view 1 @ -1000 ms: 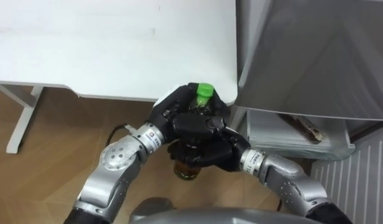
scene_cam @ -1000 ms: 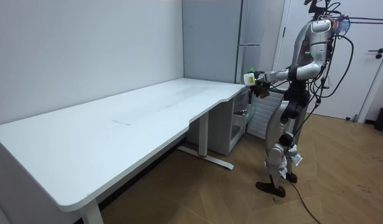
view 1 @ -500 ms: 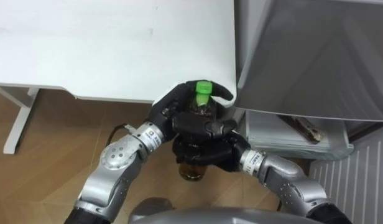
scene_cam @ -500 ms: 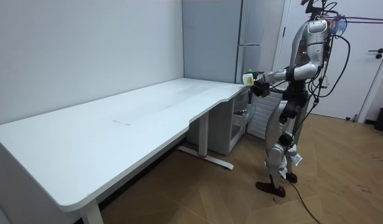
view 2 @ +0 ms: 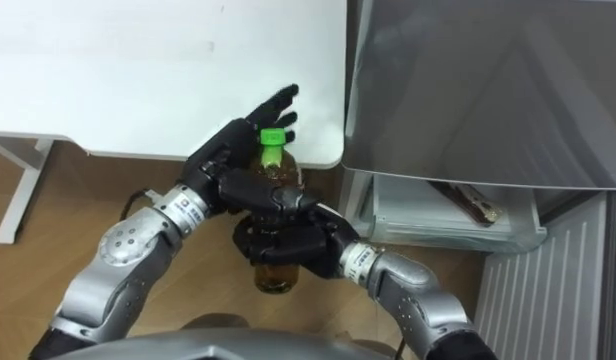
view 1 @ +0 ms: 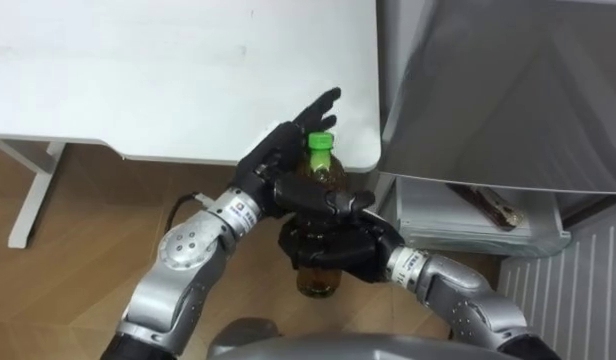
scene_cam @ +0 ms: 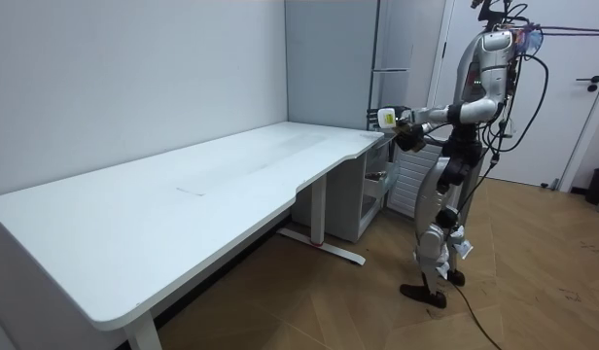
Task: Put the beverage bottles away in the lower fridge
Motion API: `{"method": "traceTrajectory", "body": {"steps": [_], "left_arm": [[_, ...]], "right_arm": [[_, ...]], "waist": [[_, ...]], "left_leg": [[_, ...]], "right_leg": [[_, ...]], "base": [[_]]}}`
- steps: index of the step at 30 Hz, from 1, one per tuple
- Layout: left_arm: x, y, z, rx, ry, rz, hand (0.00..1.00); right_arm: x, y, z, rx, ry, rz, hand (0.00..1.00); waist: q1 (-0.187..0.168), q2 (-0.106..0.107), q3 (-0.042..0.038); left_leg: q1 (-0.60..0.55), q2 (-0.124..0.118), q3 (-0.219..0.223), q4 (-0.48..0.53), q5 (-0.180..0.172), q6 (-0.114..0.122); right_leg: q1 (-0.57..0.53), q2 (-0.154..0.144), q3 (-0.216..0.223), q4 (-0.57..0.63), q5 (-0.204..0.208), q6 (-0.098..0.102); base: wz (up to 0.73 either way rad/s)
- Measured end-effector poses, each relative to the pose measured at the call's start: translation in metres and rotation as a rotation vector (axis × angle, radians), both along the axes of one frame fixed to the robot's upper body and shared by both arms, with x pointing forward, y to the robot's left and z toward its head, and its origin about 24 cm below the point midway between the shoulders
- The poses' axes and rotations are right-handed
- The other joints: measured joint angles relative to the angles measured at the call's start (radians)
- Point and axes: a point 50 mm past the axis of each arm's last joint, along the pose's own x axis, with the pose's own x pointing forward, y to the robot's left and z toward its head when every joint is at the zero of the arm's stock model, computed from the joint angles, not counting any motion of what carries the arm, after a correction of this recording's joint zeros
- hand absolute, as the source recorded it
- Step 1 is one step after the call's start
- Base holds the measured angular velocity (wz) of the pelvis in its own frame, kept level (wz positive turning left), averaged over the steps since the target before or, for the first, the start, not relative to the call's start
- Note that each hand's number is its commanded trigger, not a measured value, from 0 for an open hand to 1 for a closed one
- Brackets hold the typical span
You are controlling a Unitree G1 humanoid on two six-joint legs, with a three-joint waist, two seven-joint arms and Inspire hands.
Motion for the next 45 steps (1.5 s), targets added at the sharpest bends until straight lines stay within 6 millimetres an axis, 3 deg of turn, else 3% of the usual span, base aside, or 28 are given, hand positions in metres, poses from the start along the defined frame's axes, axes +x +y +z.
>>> {"method": "traceTrajectory", "body": {"steps": [4,10,15,20,26,28,31,35,37,40,42,45], "left_arm": [[0.004,0.002,0.020,-0.017,-0.088,0.013,0.00],[0.014,0.027,0.057,-0.015,-0.267,0.155,0.00],[0.017,0.063,0.091,0.017,-0.436,0.369,0.00],[0.013,0.094,0.110,0.005,-0.544,0.595,0.00],[0.003,0.141,0.112,0.003,-0.563,0.940,0.00],[0.003,0.151,0.101,-0.032,-0.512,1.015,0.00],[0.004,0.164,0.067,-0.079,-0.335,1.123,0.00],[-0.014,0.179,0.001,-0.148,0.003,1.279,0.00],[-0.025,0.176,-0.026,-0.160,0.155,1.321,0.00],[-0.051,0.167,-0.067,-0.125,0.375,1.335,0.00],[-0.068,0.155,-0.099,-0.043,0.550,1.308,0.00],[-0.097,0.146,-0.132,0.050,0.759,1.281,0.00]], "right_arm": [[-0.002,-0.005,-0.003,-0.045,0.000,0.027,1.00],[-0.007,-0.017,-0.007,-0.082,0.018,0.020,1.00],[-0.008,-0.034,-0.008,-0.091,0.029,-0.051,1.00],[-0.017,-0.043,-0.011,-0.107,0.054,-0.089,1.00],[-0.035,-0.060,-0.019,-0.170,0.103,-0.142,1.00],[-0.037,-0.064,-0.020,-0.189,0.114,-0.144,1.00],[-0.034,-0.065,-0.018,-0.190,0.107,-0.156,1.00],[-0.033,-0.059,-0.019,-0.191,0.121,-0.173,1.00],[-0.033,-0.057,-0.021,-0.198,0.136,-0.188,1.00],[-0.037,-0.049,-0.023,-0.206,0.165,-0.162,1.00],[-0.034,-0.044,-0.023,-0.210,0.161,-0.141,1.00],[-0.030,-0.040,-0.023,-0.211,0.157,-0.151,1.00]], "waist": [[0.000,0.002,-0.0006],[0.011,0.010,0.0005],[0.048,0.038,-0.0094],[0.080,0.061,-0.0044],[0.120,0.060,-0.0039],[0.128,0.059,-0.0044],[0.143,0.059,-0.0056],[0.157,0.051,-0.0070],[0.164,0.040,-0.0072],[0.168,0.020,-0.0157],[0.165,0.014,-0.0131],[0.142,0.013,-0.0119]], "left_leg": [[-0.001,-0.001,-0.004,0.003,0.000,0.000],[0.005,0.000,-0.001,0.003,0.000,0.000],[0.012,-0.002,-0.002,0.004,0.000,0.000],[0.043,-0.003,-0.002,-0.007,0.000,-0.001],[0.060,-0.003,-0.003,-0.022,0.002,-0.003],[0.061,-0.004,-0.003,-0.022,0.002,-0.003],[0.058,-0.003,-0.001,-0.017,0.003,-0.004],[0.063,-0.001,0.006,-0.020,0.003,-0.004],[0.058,-0.002,0.010,-0.020,0.003,-0.004],[0.058,-0.004,0.008,-0.023,0.002,-0.004],[0.058,-0.004,0.007,-0.024,0.002,-0.004],[0.054,-0.006,0.001,-0.033,0.002,-0.004]], "right_leg": [[0.002,0.000,-0.001,0.000,0.000,0.000],[0.014,0.000,-0.004,-0.002,0.000,0.000],[0.019,0.001,-0.002,-0.016,0.001,-0.001],[0.049,0.001,-0.002,-0.018,0.001,0.000],[0.049,0.000,0.001,-0.018,0.000,0.001],[0.051,0.000,0.000,-0.017,0.000,0.001],[0.049,0.002,0.002,-0.017,0.000,0.001],[0.050,0.002,0.007,-0.023,0.000,0.001],[0.050,0.002,0.007,-0.035,0.000,0.000],[0.051,0.001,0.008,-0.045,0.000,0.000],[0.051,0.002,0.009,-0.046,0.000,0.000],[0.052,0.002,-0.002,-0.046,0.002,0.000]], "base": [[0.00],[-0.01],[-0.01],[-0.01],[-0.03],[0.00],[0.00],[-0.06],[-0.03],[0.00],[0.00],[0.07]]}}
